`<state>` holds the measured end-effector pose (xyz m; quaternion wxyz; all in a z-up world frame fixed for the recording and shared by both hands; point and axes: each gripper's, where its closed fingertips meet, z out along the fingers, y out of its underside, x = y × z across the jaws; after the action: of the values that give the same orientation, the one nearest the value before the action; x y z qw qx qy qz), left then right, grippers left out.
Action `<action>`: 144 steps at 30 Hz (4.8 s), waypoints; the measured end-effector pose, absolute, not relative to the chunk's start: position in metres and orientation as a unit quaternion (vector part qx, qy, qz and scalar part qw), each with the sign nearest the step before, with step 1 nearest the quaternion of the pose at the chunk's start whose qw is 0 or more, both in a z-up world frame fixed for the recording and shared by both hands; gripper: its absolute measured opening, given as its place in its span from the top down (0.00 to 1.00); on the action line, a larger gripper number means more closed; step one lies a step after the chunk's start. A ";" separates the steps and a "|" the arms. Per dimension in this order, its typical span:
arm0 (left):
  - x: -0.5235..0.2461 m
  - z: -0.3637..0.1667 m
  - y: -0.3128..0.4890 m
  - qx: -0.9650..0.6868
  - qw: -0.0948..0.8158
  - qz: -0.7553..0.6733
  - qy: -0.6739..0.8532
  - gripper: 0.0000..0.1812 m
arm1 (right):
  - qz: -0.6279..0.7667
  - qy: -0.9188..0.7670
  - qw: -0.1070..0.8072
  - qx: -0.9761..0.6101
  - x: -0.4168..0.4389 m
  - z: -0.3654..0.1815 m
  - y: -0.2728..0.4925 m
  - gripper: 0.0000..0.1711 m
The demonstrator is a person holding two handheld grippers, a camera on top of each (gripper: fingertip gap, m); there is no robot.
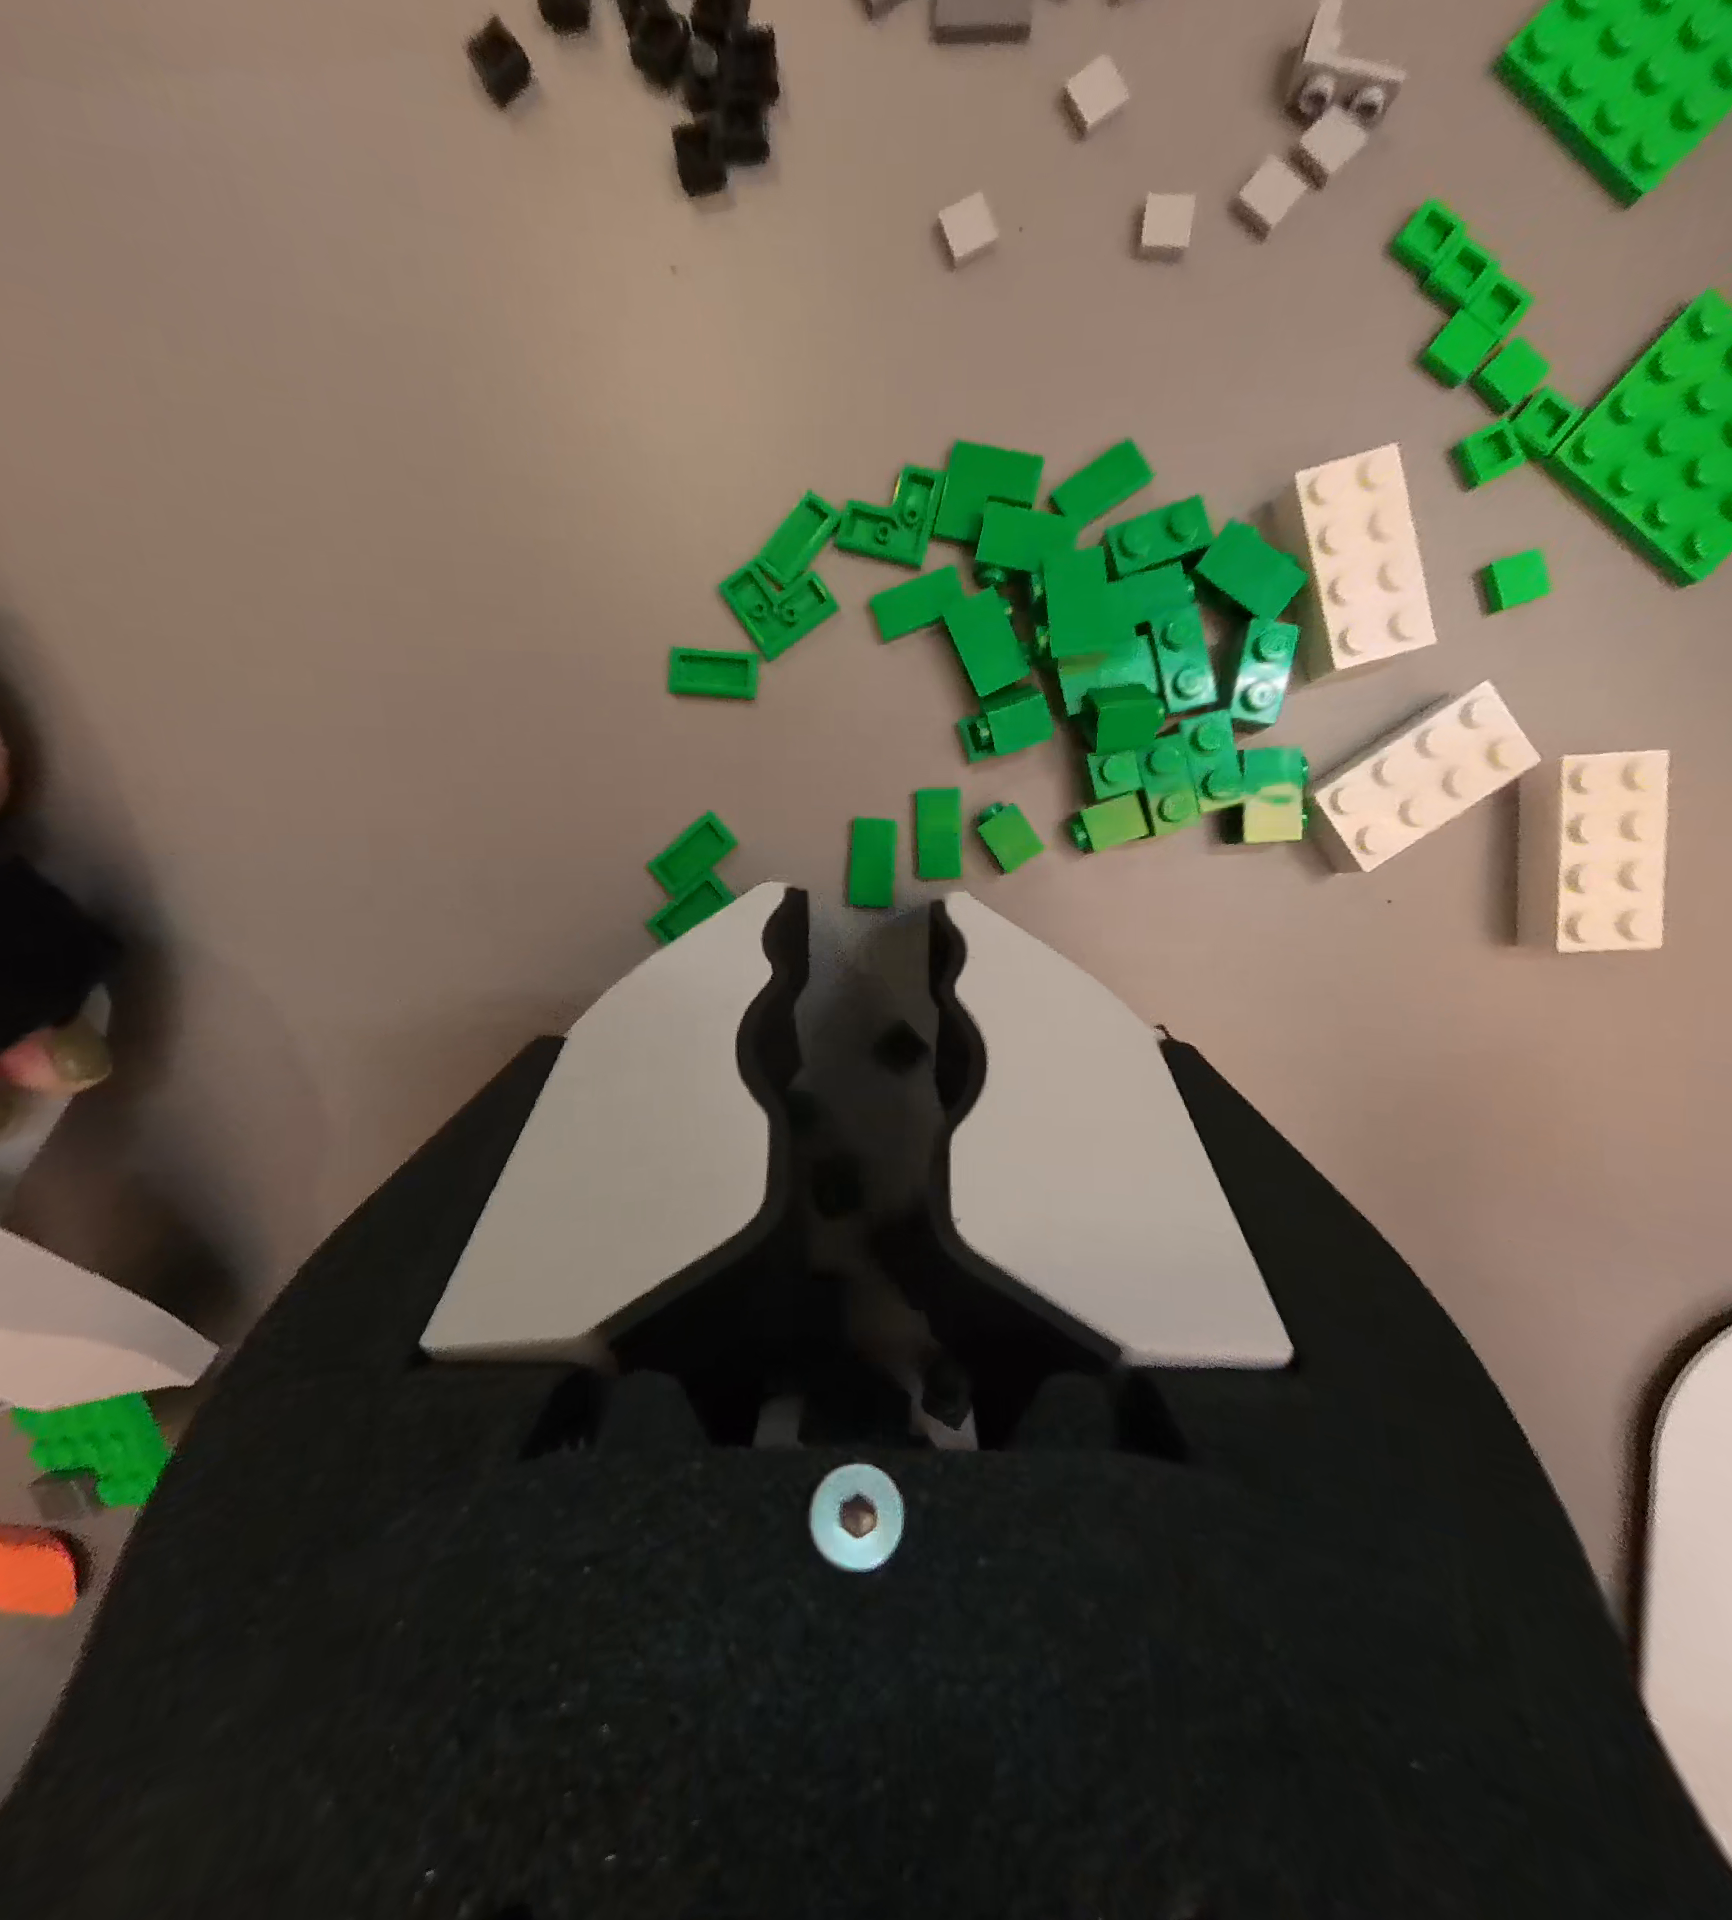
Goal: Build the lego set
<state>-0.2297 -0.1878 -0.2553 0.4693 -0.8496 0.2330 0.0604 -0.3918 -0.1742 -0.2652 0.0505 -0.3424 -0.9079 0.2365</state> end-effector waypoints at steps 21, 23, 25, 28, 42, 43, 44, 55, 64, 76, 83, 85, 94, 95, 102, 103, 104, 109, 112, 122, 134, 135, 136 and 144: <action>-0.248 -0.245 -0.186 -0.855 0.492 0.064 0.152 0.81 | 0.301 -0.829 0.128 -0.454 -0.335 -0.214 -0.158 0.96; -0.253 -0.243 -0.187 -0.856 0.496 0.063 0.127 0.81 | 0.312 -0.807 0.131 -0.484 -0.307 -0.206 -0.160 0.96; -0.256 -0.242 -0.187 -0.858 0.497 0.062 0.110 0.81 | 0.288 -0.802 0.137 -0.505 -0.279 -0.209 -0.161 0.96; -0.256 -0.244 -0.187 -0.860 0.494 0.063 0.109 0.81 | 0.281 -0.792 0.130 -0.526 -0.253 -0.214 -0.174 0.96; -0.245 -0.245 -0.186 -0.857 0.492 0.057 0.144 0.81 | 0.229 -0.775 0.173 -0.563 -0.243 -0.234 -0.171 0.96; -0.245 -0.246 -0.186 -0.857 0.491 0.056 0.145 0.81 | 0.230 -0.774 0.171 -0.564 -0.242 -0.235 -0.172 0.96; -0.245 -0.246 -0.186 -0.857 0.490 0.056 0.147 0.81 | 0.231 -0.774 0.170 -0.564 -0.241 -0.235 -0.172 0.96; -0.233 -0.242 -0.187 -0.843 0.504 0.024 0.186 0.81 | 0.355 -0.753 0.174 -0.526 -0.234 -0.205 -0.169 0.91; -0.242 -0.241 -0.190 -0.842 0.505 0.021 0.191 0.81 | 0.357 -0.795 0.236 -0.429 -0.216 -0.197 -0.134 0.90; -0.239 -0.245 -0.190 -0.843 0.497 0.030 0.204 0.81 | 0.250 -0.864 0.204 -0.386 -0.261 -0.236 -0.124 0.88; -0.226 -0.252 -0.189 -0.840 0.481 0.043 0.246 0.81 | 0.266 -0.896 0.202 -0.291 -0.314 -0.230 -0.143 0.92; -0.222 -0.254 -0.189 -0.840 0.476 0.045 0.258 0.81 | 0.254 -0.920 0.202 -0.219 -0.331 -0.231 -0.154 0.92; -0.223 -0.250 -0.190 -0.837 0.486 0.032 0.250 0.81 | 0.138 -0.981 0.127 0.043 -0.390 -0.241 -0.176 0.89; -0.224 -0.249 -0.190 -0.837 0.488 0.030 0.247 0.81 | 0.122 -0.983 0.119 0.069 -0.391 -0.243 -0.177 0.89; -0.223 -0.250 -0.190 -0.838 0.486 0.028 0.247 0.81 | 0.045 -0.971 0.100 0.213 -0.402 -0.257 -0.176 0.85; -0.223 -0.250 -0.190 -0.838 0.486 0.028 0.247 0.81 | 0.038 -0.969 0.094 0.226 -0.402 -0.258 -0.175 0.85; -0.223 -0.250 -0.190 -0.838 0.486 0.028 0.247 0.81 | 0.031 -0.968 0.084 0.235 -0.403 -0.259 -0.173 0.85; -0.224 -0.250 -0.190 -0.839 0.484 0.027 0.246 0.81 | 0.002 -0.960 0.065 0.273 -0.408 -0.268 -0.167 0.85; -0.224 -0.249 -0.190 -0.839 0.486 0.025 0.243 0.81 | -0.005 -0.956 0.053 0.287 -0.407 -0.269 -0.168 0.86; -0.224 -0.249 -0.190 -0.839 0.488 0.023 0.241 0.81 | -0.011 -0.946 0.057 0.318 -0.410 -0.264 -0.169 0.86; -0.224 -0.251 -0.191 -0.841 0.482 0.024 0.244 0.81 | -0.008 -0.941 0.050 0.334 -0.410 -0.270 -0.174 0.87; -0.224 -0.251 -0.191 -0.841 0.482 0.024 0.244 0.81 | -0.012 -0.941 0.050 0.335 -0.411 -0.269 -0.173 0.87; -0.224 -0.251 -0.191 -0.841 0.482 0.024 0.244 0.81 | -0.014 -0.942 0.048 0.332 -0.412 -0.269 -0.173 0.88; -0.224 -0.251 -0.191 -0.842 0.480 0.024 0.246 0.81 | -0.010 -0.948 0.044 0.316 -0.412 -0.269 -0.169 0.89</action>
<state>-0.2235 -0.1908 -0.2514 0.4799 -0.8417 0.2463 0.0243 -0.4120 -0.1691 -0.2689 0.0439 0.3157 -0.9478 -0.0102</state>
